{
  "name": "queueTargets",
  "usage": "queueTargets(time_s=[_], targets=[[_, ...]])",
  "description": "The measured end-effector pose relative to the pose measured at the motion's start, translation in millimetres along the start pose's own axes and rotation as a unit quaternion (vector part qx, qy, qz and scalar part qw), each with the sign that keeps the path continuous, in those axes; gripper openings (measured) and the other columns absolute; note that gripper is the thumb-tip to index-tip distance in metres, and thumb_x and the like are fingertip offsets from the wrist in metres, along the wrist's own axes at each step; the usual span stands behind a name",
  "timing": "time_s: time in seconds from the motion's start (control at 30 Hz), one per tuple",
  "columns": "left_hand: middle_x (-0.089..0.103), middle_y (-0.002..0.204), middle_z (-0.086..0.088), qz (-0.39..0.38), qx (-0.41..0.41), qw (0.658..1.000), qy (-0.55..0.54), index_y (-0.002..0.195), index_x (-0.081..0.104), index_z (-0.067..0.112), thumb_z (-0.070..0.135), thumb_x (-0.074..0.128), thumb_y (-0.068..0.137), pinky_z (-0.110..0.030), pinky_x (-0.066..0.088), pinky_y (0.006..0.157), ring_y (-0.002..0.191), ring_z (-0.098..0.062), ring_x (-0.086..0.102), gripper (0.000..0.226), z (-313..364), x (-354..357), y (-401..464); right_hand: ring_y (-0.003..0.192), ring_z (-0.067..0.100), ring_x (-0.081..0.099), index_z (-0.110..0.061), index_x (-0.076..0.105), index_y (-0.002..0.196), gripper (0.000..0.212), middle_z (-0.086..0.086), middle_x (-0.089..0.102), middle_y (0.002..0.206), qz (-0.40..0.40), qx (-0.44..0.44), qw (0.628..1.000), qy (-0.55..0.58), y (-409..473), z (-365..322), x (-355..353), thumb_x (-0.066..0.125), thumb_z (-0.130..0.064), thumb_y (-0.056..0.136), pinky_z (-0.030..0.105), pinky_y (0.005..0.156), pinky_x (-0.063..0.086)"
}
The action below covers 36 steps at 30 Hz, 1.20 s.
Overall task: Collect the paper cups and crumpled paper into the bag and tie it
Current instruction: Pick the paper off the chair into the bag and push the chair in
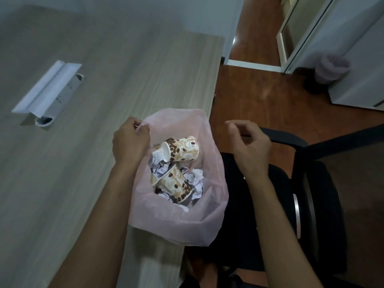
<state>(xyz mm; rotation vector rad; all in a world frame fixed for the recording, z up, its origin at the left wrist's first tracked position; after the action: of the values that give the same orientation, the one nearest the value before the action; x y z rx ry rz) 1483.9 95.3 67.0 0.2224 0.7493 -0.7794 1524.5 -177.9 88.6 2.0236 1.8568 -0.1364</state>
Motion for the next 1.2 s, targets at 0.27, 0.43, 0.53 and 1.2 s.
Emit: queueTargets(time_s=[0.27,0.43,0.53,1.2], targets=[[0.066,0.096,0.000,0.010,0.009,1.000,0.021,0.105,0.067,0.017,0.029,0.052,0.091,-0.028,0.037,0.073,0.084,-0.021,0.056,0.024,6,22,7,0.105,0.018,0.061,-0.020,0.068,0.108,0.020,0.003,0.066,0.115,0.030,0.258,0.960,-0.107,12,186,21,0.059,-0.026,0.092,0.031,0.093,0.049],[0.068,0.091,-0.001,0.021,0.032,0.999,0.024,0.099,0.067,0.019,0.031,0.053,0.089,-0.032,0.043,0.070,0.081,-0.024,0.060,0.021,2,34,19,0.125,0.037,0.048,-0.025,0.049,0.138,0.053,0.012,0.046,0.144,-0.091,0.351,0.885,-0.293,3,298,38,0.061,-0.036,0.087,0.050,0.099,0.046],[0.068,0.088,0.000,0.029,0.051,0.998,0.017,0.097,0.067,0.022,0.033,0.053,0.088,-0.038,0.052,0.073,0.082,-0.024,0.063,0.020,0,40,24,0.141,0.040,0.020,-0.033,0.035,0.147,0.066,0.006,0.018,0.160,-0.112,0.404,0.837,-0.352,-6,340,34,0.062,-0.037,0.087,0.062,0.109,0.027],[0.066,0.082,0.002,0.031,0.055,0.998,-0.027,0.091,0.067,0.019,0.030,0.055,0.091,-0.028,0.039,0.068,0.077,-0.019,0.059,0.016,2,35,20,0.086,0.021,0.068,-0.006,0.072,0.102,0.014,0.006,0.069,0.089,-0.011,0.239,0.965,-0.110,-6,245,35,0.068,-0.012,0.090,0.009,0.070,0.049]])
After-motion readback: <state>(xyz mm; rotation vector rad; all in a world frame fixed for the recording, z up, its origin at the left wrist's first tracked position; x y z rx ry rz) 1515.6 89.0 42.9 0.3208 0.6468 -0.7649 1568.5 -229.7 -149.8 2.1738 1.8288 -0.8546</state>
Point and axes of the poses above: each hand's wrist, its own y-axis towards the middle knuckle, its own x-axis out of the palm, z = x × y, the point moved 4 cm from there along y, towards the middle knuckle
